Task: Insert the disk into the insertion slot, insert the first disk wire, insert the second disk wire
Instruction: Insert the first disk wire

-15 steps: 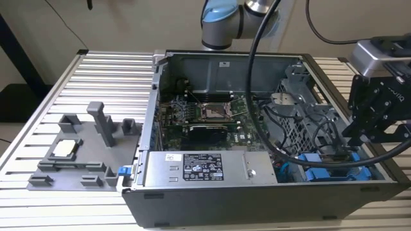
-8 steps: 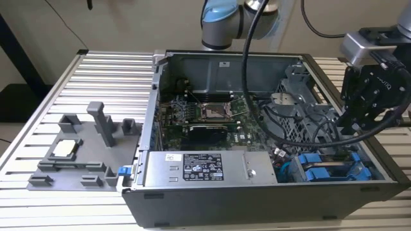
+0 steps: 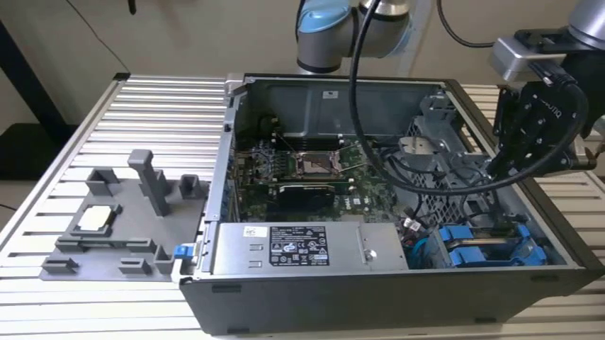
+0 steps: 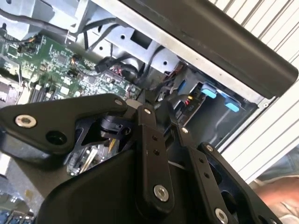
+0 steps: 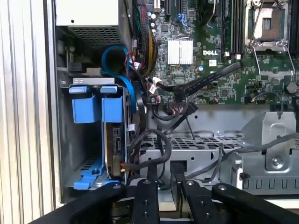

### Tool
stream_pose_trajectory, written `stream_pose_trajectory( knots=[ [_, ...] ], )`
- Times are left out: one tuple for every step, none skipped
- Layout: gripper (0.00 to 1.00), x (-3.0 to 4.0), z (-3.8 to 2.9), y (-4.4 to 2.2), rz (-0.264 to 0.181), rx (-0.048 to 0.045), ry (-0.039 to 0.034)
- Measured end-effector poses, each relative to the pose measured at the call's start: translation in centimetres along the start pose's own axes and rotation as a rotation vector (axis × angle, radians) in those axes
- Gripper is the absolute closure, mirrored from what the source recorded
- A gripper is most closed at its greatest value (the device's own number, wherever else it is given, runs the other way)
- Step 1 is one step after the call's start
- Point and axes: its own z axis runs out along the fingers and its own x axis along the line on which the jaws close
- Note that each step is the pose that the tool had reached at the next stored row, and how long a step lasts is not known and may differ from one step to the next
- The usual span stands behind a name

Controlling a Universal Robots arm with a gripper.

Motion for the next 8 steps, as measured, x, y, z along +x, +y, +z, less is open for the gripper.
stream_pose_trajectory(
  knots=[
    [0.73,0.00,-0.04,0.21,0.000,0.0028,-0.0001],
    [0.73,0.00,-0.07,0.50,0.000,0.0063,-0.0001],
    [0.73,0.00,-0.09,0.83,0.000,0.0105,-0.0004],
    [0.73,0.01,-0.09,1.16,0.000,0.0150,-0.0008],
    [0.73,0.01,-0.10,1.52,0.000,0.0202,-0.0008],
    [0.73,0.00,-0.10,1.93,-0.001,0.0254,-0.0010],
    [0.73,-0.02,-0.10,2.38,-0.001,0.0287,-0.0010],
    [0.73,-0.06,-0.10,2.84,-0.001,0.0315,-0.0010]
  ],
)
